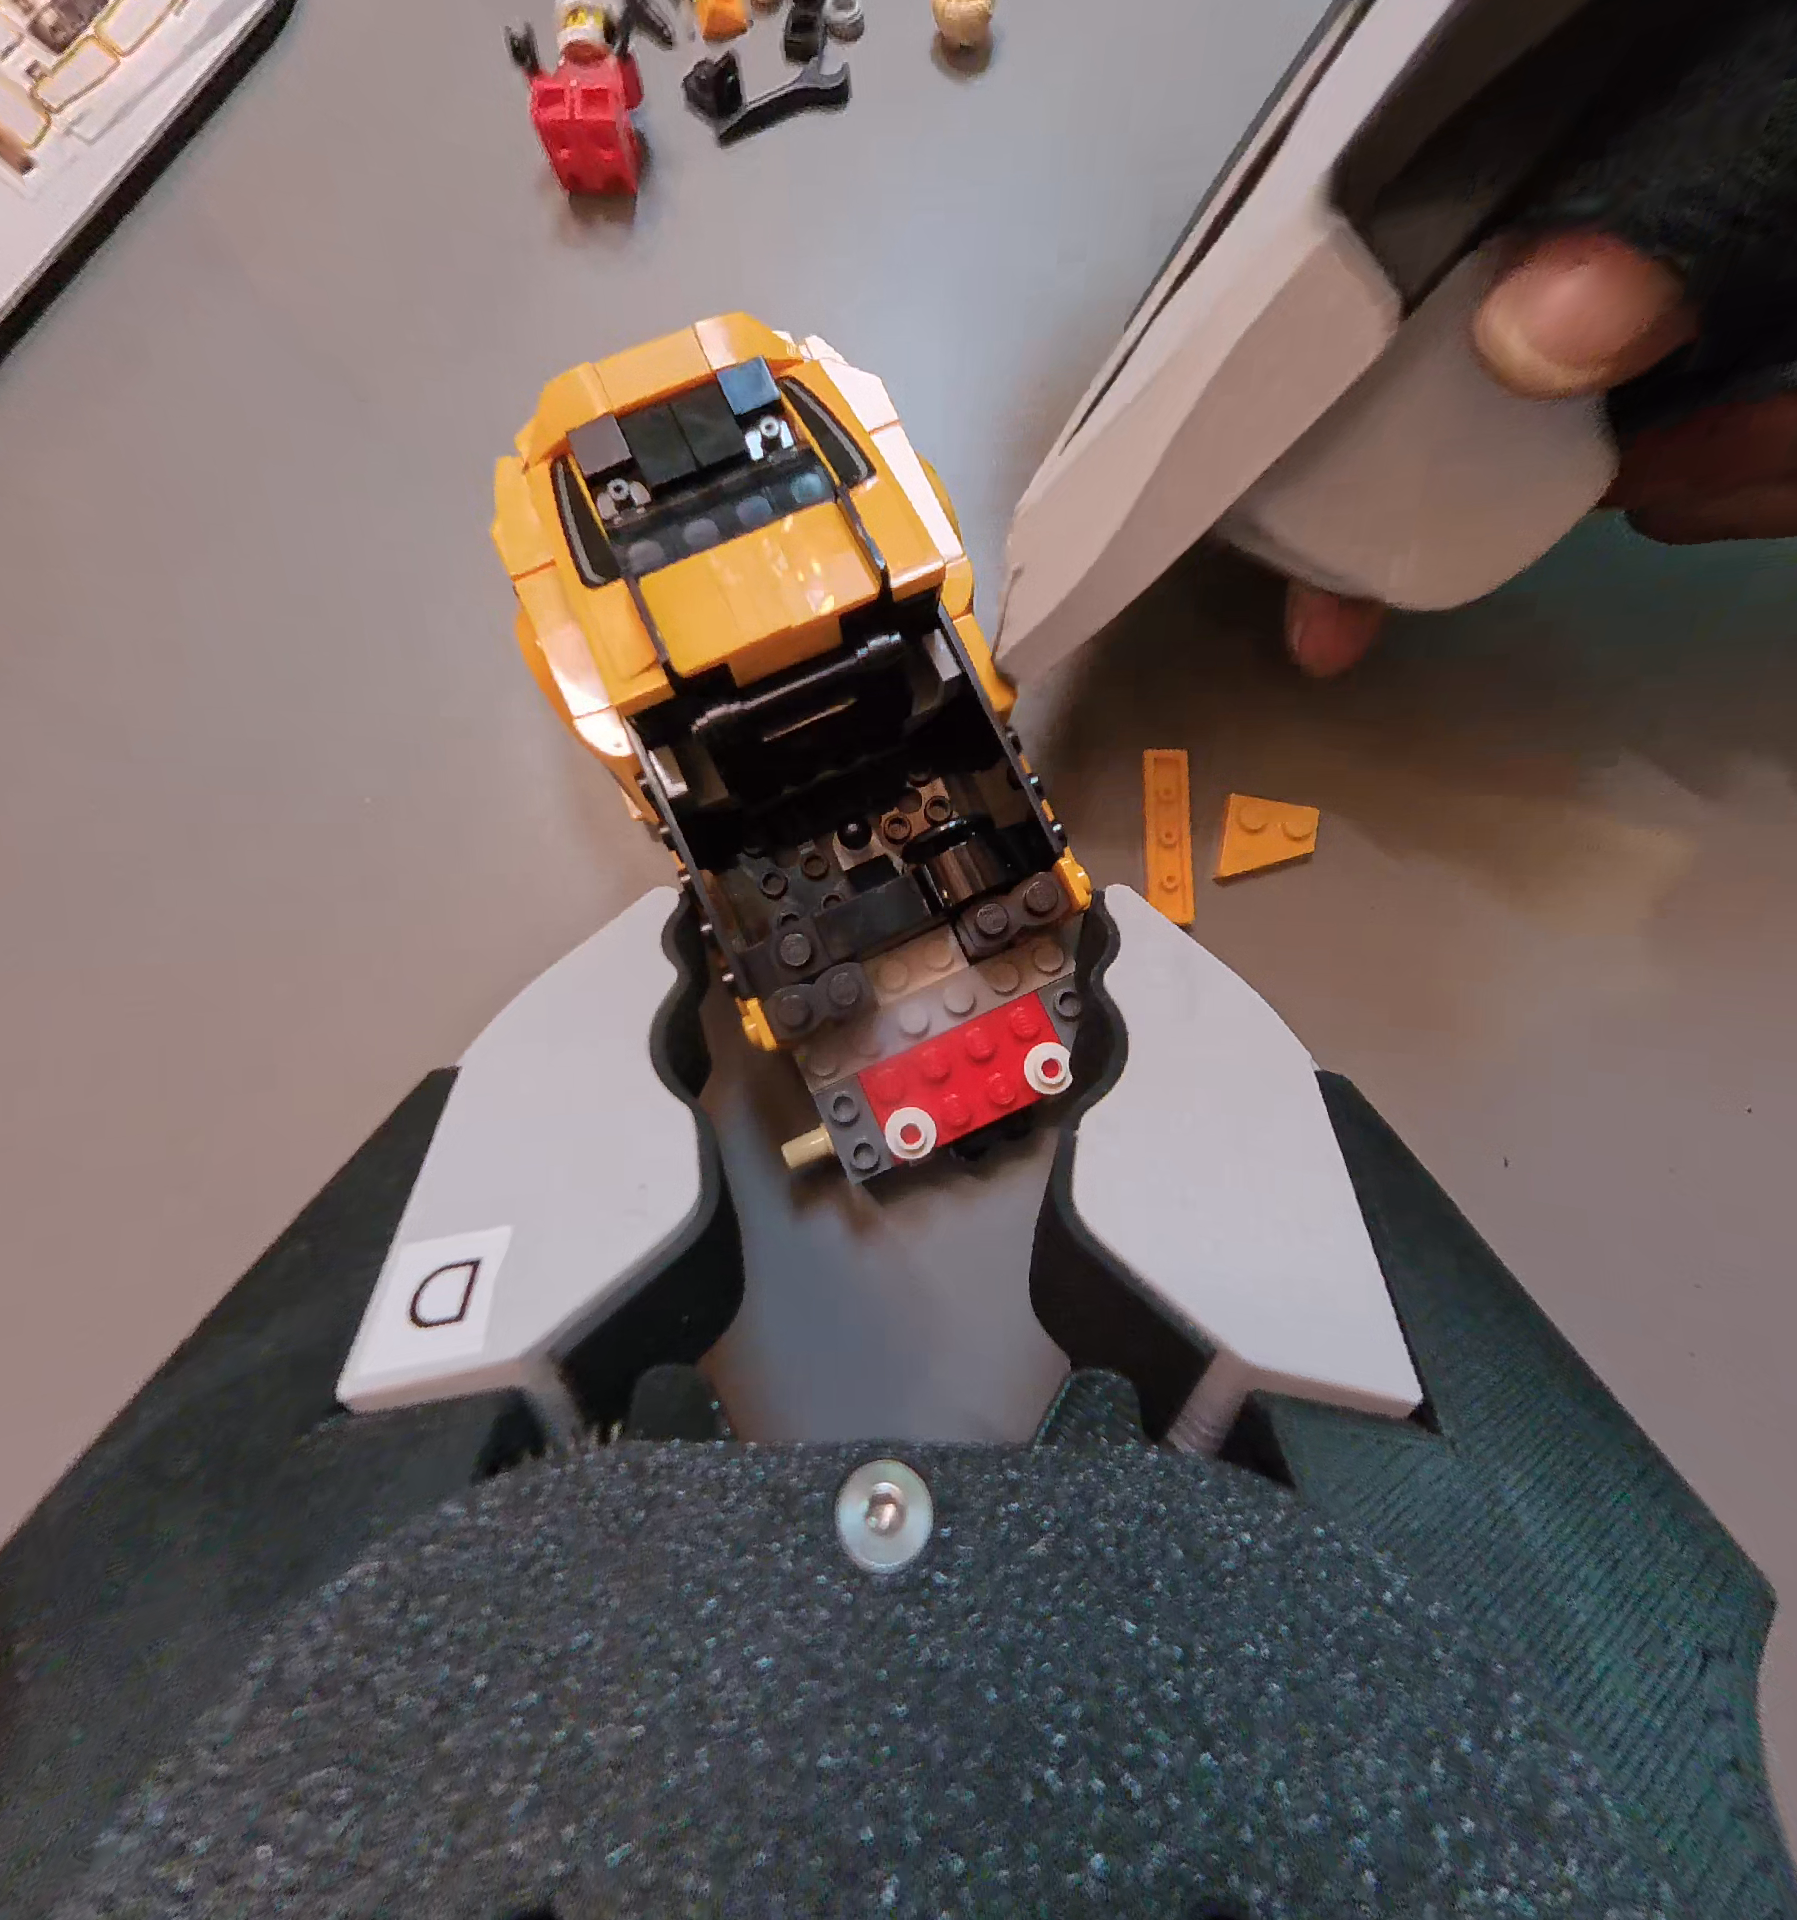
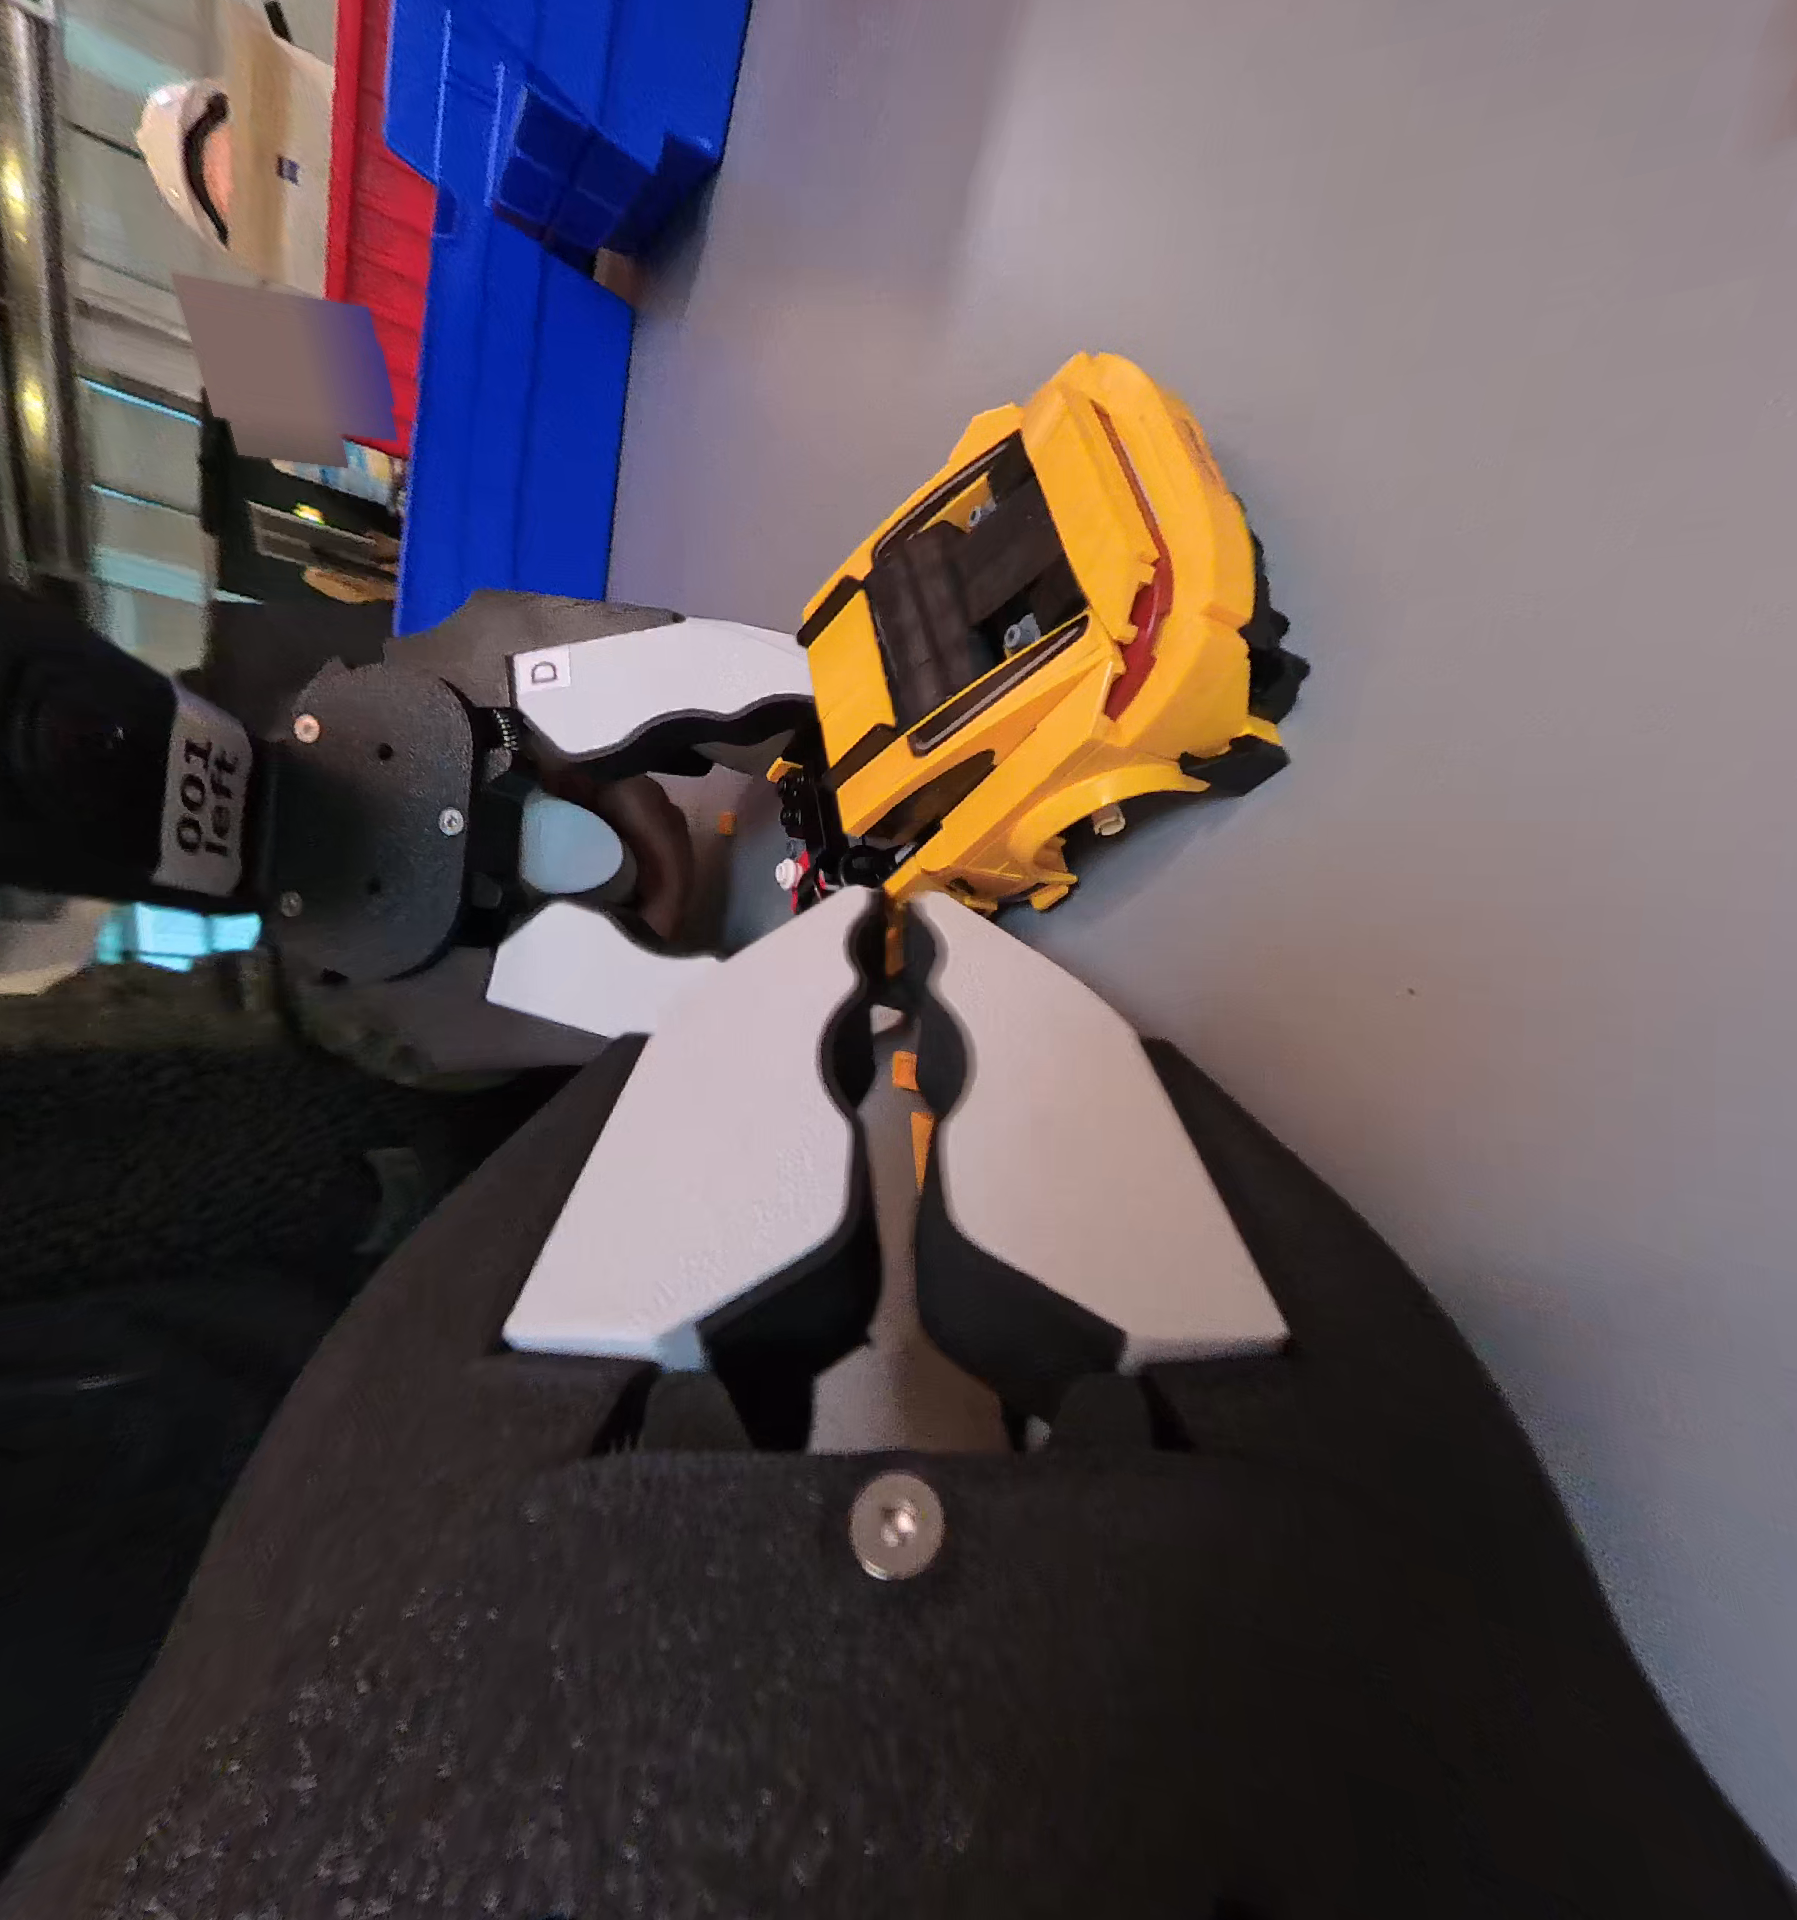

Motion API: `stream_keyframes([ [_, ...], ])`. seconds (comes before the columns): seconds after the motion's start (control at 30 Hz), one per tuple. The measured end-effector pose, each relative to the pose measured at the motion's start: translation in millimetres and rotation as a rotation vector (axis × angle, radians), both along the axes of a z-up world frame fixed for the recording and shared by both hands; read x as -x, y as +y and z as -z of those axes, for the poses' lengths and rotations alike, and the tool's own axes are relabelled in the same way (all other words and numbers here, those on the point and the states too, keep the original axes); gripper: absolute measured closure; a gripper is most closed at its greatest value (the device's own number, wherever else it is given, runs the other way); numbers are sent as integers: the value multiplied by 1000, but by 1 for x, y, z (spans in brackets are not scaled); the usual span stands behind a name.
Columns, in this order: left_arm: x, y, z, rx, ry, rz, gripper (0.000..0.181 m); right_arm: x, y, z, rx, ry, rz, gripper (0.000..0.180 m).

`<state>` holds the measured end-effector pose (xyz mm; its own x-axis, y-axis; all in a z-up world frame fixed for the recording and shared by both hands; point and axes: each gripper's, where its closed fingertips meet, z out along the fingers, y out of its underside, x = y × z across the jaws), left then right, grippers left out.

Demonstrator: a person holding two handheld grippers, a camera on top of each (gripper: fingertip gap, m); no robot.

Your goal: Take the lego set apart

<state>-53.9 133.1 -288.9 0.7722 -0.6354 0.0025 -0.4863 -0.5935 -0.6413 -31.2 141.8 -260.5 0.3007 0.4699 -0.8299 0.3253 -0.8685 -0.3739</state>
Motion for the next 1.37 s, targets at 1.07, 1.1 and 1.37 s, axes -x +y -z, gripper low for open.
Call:
stream_keyframes([
  [1.07,-1,-2,-2,-58,90,26,112,-3,-2,6,211,-62,-72,171],
  [1.1,0,-2,-2,-51,80,26,112,-3,-3,5,219,-58,-87,174],
  [1.37,0,-3,0,-18,33,30,112,-7,-2,8,183,-98,-132,175],
])
